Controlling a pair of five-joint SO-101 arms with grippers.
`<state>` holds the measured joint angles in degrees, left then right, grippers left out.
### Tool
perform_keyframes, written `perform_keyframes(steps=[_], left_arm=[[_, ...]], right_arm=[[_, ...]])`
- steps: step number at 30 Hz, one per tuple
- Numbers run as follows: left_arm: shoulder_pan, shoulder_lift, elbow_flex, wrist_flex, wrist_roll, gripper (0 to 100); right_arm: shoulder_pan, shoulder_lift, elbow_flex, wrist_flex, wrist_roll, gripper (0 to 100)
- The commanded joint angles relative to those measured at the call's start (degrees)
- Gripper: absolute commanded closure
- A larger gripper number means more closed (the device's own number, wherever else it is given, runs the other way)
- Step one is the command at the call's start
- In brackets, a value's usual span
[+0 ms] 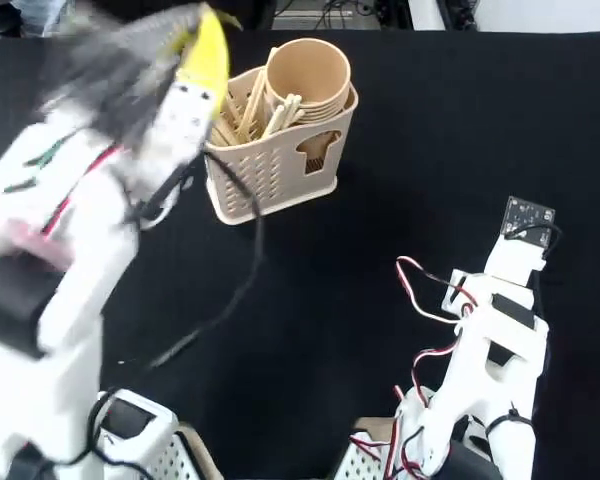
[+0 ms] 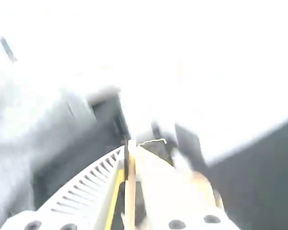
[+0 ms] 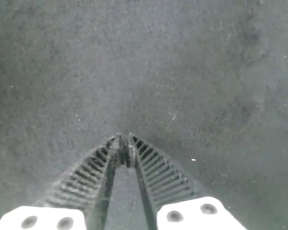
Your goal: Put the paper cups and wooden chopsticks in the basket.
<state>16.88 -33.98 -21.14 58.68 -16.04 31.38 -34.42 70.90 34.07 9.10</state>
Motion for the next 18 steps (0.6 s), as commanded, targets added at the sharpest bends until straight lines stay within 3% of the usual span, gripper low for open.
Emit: perform_keyframes(steps=[1, 5, 9, 18], left_arm=[[-1.2, -3.9, -1.8, -15.1, 1.1, 97], [-1.7, 0.8, -1.7, -24.6, 10.9, 97], [-7.8, 9.8, -1.9, -33.7, 17.1, 97], [-15.4, 25.9, -1.8, -34.9, 24.5, 97]], right_arm=[[-0.7, 0.4, -2.2, -1.1, -0.3, 97.4], [-0.7, 0.4, -2.2, -1.1, -0.3, 97.4], [-0.7, 0.4, -2.2, -1.1, -0.2, 97.4], [-0.8, 0.1, -2.4, -1.1, 0.0, 97.3]])
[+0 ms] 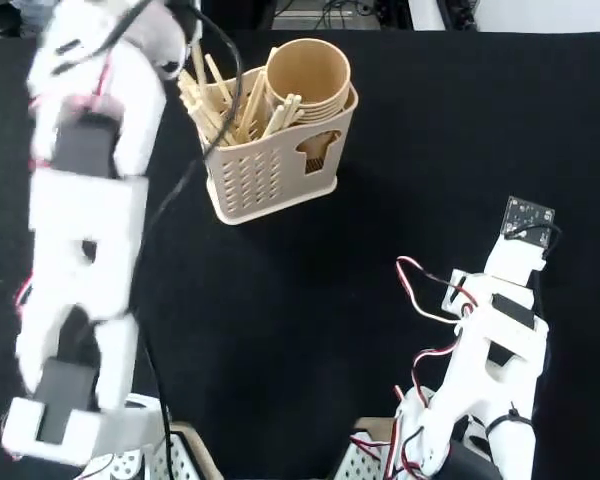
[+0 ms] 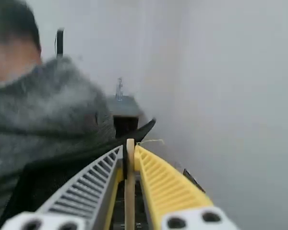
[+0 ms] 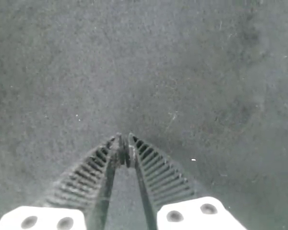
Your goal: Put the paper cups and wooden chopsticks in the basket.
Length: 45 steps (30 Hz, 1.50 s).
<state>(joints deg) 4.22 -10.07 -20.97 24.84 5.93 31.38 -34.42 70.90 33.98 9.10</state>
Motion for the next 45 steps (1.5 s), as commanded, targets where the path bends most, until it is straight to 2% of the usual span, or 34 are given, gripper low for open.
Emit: perform_keyframes(steps=[1, 12, 20, 27, 33, 35, 37, 39, 45], left_arm=[[-2.8, 2.6, -2.0, -1.1, 2.5, 97], [0.2, 3.6, 9.5, -1.1, 2.5, 97], [3.2, -5.0, 18.5, -1.1, 2.2, 97], [5.1, -13.6, 31.2, -1.5, 2.2, 97], [4.8, -15.8, 37.8, -3.7, 2.3, 97], [4.7, -16.3, 40.1, -4.7, 2.1, 94], [5.1, -16.3, 41.9, -4.6, 2.5, 85], [5.2, -16.4, 42.3, -2.1, 2.7, 79], [4.3, -22.6, 37.5, 15.3, 5.7, 77]], right_arm=[[-0.8, 0.1, -2.4, -1.0, 0.0, 97.3], [-0.8, 0.1, -2.5, -1.0, 0.0, 97.3], [-0.8, 0.1, -2.5, -1.0, 0.0, 97.3], [-0.8, 0.1, -2.4, -1.0, 0.0, 97.3], [-0.8, 0.1, -2.4, -1.0, 0.0, 97.3], [-0.8, 0.1, -2.4, -1.0, 0.0, 97.3], [-0.8, 0.1, -2.4, -1.0, 0.0, 97.3], [-0.8, 0.1, -2.4, -1.0, 0.0, 97.3], [-0.8, 0.1, -2.3, -1.1, 0.0, 97.3]])
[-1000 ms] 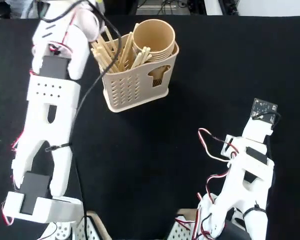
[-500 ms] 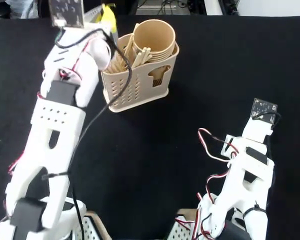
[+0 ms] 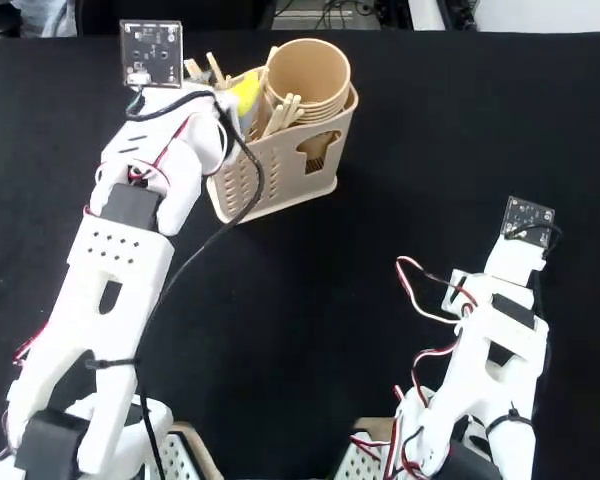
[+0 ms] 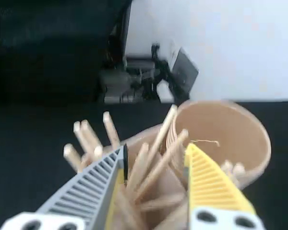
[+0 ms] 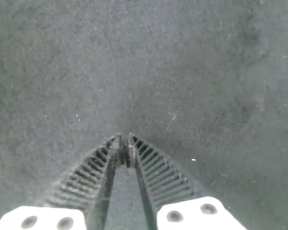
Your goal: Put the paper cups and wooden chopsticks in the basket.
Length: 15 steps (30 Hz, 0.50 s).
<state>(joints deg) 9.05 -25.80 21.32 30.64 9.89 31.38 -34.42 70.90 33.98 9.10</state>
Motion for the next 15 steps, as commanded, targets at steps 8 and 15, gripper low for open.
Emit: perform_keyframes(steps=[8, 15], left_arm=[[-7.3, -28.9, 2.2, 20.7, 0.2, 75], [-29.1, -54.1, 32.7, 22.2, 0.2, 75]], right_arm=[[-0.8, 0.4, -2.3, -1.1, 0.0, 97.3], [-5.5, 0.5, -1.2, -1.1, 0.1, 97.3]])
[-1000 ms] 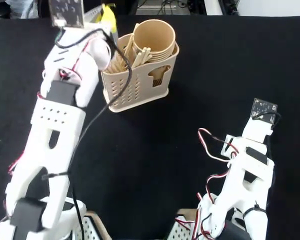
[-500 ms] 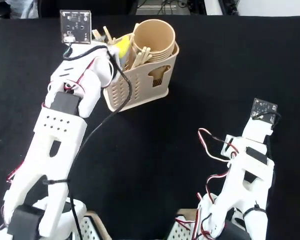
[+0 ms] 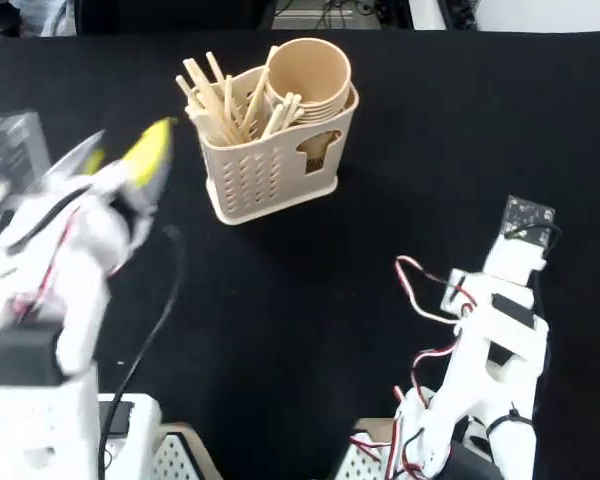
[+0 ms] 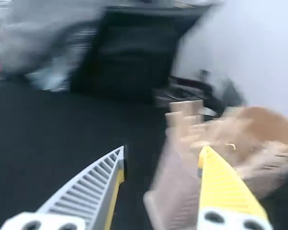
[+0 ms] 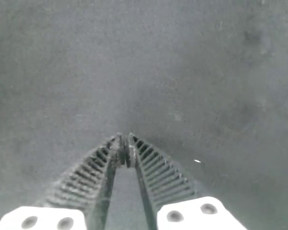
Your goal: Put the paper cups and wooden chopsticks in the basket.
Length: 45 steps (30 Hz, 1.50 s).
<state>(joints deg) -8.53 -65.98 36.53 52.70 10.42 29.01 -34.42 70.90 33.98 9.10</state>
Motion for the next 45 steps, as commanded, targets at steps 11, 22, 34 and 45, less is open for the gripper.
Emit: perform_keyframes(steps=[11, 22, 34, 45], left_arm=[[-19.7, -34.1, 53.0, 2.1, -9.3, 75], [-2.9, -38.5, 61.0, 20.0, -28.1, 96], [-9.2, -38.3, 61.0, 20.7, -31.8, 96], [-6.0, -38.3, 60.9, 20.7, -30.2, 97]], right_arm=[[-9.7, 0.3, -0.3, -1.0, 0.1, 97.3], [-14.1, 0.1, 1.4, -1.1, 0.1, 97.3], [-14.1, 0.1, 1.5, -1.1, 0.1, 97.3], [-23.7, -1.4, 6.8, -2.5, 0.1, 98.8]])
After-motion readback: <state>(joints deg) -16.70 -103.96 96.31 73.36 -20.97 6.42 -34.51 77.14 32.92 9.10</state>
